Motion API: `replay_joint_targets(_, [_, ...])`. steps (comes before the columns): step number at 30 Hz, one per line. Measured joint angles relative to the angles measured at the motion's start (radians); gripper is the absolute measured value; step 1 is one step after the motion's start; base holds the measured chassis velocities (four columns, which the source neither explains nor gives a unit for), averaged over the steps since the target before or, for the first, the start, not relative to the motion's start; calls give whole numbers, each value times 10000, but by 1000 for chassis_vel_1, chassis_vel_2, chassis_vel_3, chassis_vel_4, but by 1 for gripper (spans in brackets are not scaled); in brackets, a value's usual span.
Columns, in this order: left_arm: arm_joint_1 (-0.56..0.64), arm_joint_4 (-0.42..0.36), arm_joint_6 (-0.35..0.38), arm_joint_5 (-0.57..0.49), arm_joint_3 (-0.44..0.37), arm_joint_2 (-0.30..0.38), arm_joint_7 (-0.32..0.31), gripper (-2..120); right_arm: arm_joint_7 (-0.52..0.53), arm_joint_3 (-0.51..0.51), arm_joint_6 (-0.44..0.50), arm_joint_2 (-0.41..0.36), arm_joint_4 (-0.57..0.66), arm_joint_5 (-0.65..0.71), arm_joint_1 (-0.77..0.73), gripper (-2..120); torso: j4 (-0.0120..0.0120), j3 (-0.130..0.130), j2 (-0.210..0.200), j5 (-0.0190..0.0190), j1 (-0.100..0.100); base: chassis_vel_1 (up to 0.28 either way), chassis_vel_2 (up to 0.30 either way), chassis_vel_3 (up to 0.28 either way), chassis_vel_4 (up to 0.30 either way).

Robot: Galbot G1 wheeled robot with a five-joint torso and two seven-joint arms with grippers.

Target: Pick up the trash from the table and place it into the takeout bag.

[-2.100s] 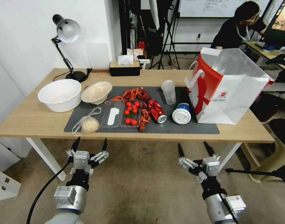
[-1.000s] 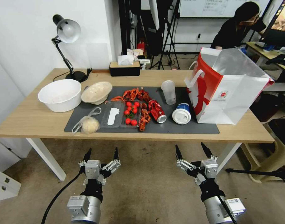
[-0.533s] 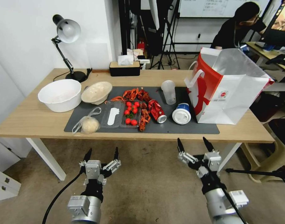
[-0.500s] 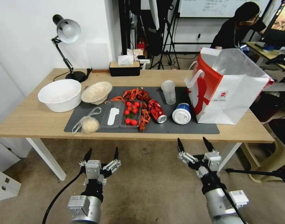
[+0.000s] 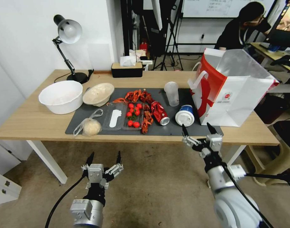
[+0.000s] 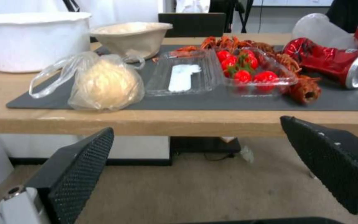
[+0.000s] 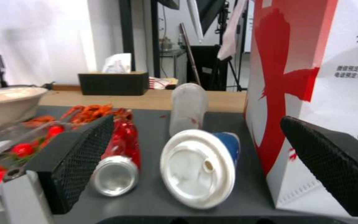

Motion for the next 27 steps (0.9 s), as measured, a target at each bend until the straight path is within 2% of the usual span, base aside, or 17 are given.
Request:
replay_joint_targets(5, [-78, 150, 0, 3, -11, -80, -12, 100, 656, -419, -619, -341, -403, 876, 994, 100, -1, 1, -1, 0, 0, 0, 0, 0, 0])
replay_joint_targets(7, [-147, 264, 0, 7, -28, -163, -14, 100, 1347, -888, -1082, -419, -713, 1695, 1773, 100, 0, 0, -1, 0, 1, 0, 0, 0, 0])
replay_joint_targets(10, [-179, 324, 6, 11, -32, -209, -16, 100, 1600, -1198, -1239, -425, -962, 1931, 2233, 100, 1, 1, -1, -2, 1, 0, 0, 0, 0])
replay_joint_targets(16, [-200, 369, 141, 2, -72, -248, -2, 100, 2088, -1788, -1395, -359, -1648, 2001, 3061, 100, 0, 1, -1, -1, 0, 0, 0, 0, 0])
replay_joint_targets(20, [-256, 414, 162, -17, -133, -322, 0, 100, 3062, -2195, -1970, -179, -1949, 1971, 3769, 100, 0, 1, -1, -1, 1, 0, 0, 0, 0])
replay_joint_targets(27, [-272, 518, 161, -40, -135, -322, 11, 100, 3805, -2408, -2700, -102, -2099, 1962, 4117, 100, -1, 0, -1, -2, 0, 0, 0, 0, 0])
